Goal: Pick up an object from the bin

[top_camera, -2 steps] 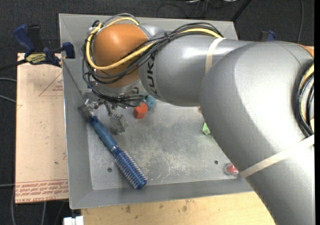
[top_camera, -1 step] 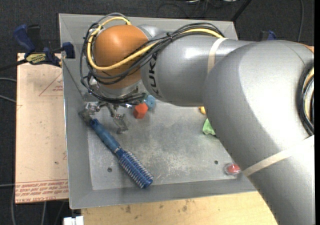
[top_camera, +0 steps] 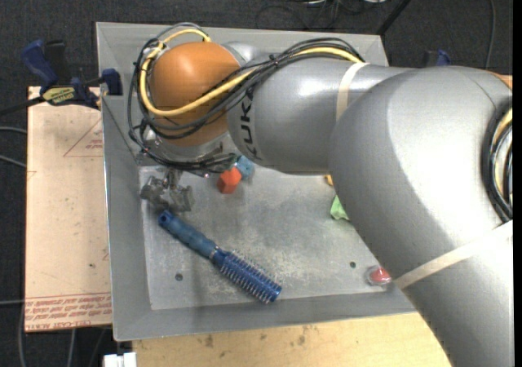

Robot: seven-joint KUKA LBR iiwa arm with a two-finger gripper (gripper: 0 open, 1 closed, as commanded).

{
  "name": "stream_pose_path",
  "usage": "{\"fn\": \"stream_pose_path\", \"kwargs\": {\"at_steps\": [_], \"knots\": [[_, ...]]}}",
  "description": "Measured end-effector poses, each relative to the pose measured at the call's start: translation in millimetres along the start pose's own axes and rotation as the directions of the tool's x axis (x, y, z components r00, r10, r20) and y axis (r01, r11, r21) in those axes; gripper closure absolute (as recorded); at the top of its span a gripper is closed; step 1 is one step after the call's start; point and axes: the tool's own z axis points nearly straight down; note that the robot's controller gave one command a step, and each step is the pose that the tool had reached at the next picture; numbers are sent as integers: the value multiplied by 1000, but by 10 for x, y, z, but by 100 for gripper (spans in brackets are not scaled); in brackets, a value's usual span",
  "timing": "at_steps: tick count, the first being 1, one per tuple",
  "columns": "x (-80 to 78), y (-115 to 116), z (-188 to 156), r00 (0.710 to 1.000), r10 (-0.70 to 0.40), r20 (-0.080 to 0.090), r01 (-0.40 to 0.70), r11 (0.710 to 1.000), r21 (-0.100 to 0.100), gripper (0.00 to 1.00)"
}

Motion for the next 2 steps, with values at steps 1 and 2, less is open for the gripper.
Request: {"fn": "stream_pose_path", "kwargs": {"at_steps": [1, 2], "knots": [[23, -13, 2, 1000, -1, -8, 1, 1000, 1, 0], [552, 552, 6, 950, -313, -3, 313, 950, -3, 0]]}}
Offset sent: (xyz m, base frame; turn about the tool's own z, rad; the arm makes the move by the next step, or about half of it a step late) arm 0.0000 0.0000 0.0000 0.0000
